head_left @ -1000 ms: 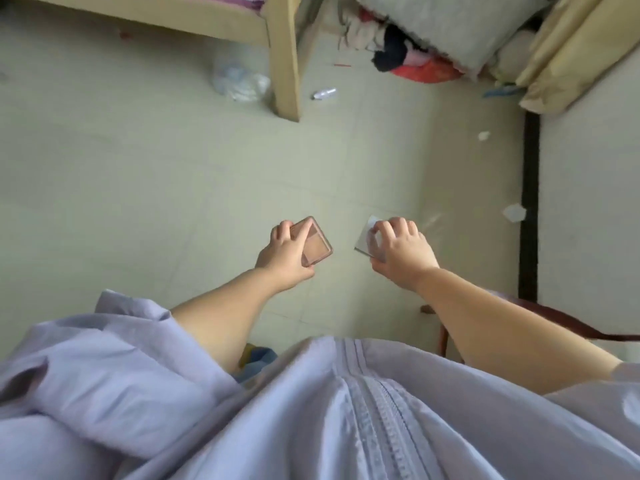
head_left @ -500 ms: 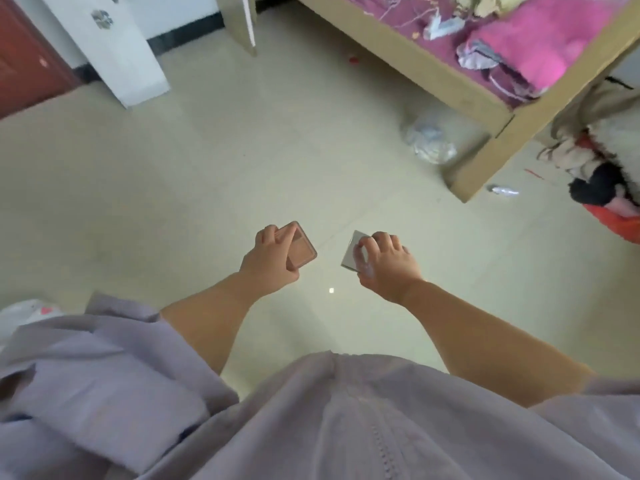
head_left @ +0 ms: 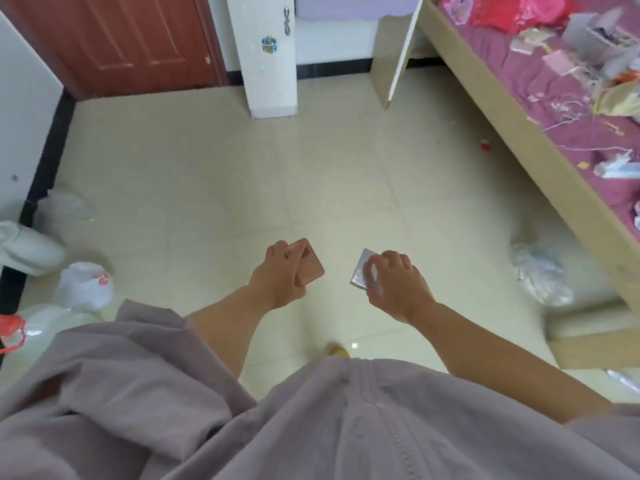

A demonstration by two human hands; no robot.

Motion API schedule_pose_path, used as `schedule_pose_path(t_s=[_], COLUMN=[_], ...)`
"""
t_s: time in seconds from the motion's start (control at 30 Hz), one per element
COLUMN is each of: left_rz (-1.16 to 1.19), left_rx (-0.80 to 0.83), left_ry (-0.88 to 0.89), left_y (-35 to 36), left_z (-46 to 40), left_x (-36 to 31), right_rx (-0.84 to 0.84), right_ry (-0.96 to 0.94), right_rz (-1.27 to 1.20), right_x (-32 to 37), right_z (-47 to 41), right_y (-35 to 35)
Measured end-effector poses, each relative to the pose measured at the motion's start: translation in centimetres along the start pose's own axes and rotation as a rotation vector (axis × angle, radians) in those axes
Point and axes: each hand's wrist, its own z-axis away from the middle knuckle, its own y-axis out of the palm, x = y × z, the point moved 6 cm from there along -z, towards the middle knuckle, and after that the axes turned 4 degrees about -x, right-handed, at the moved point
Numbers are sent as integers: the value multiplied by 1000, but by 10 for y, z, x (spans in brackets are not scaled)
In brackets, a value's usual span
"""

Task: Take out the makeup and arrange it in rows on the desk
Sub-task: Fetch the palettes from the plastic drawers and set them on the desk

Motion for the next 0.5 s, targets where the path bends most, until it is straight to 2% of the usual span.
schedule_pose_path(t_s=[0.23, 0.37, 0.5], left_rz=[-1, -21, -61], left_rx=[-76, -84, -58], left_ry=[13, -118, -161], left_y=[-55, -80, -114], left_z=[-117, -171, -232], left_x=[4, 57, 123], right_rx=[28, 52, 41], right_ry=[-123, -223, -278], right_rz=[67, 57, 54], right_x=[-20, 6, 40], right_z=[-160, -248, -347], right_y=[-41, -49, -55])
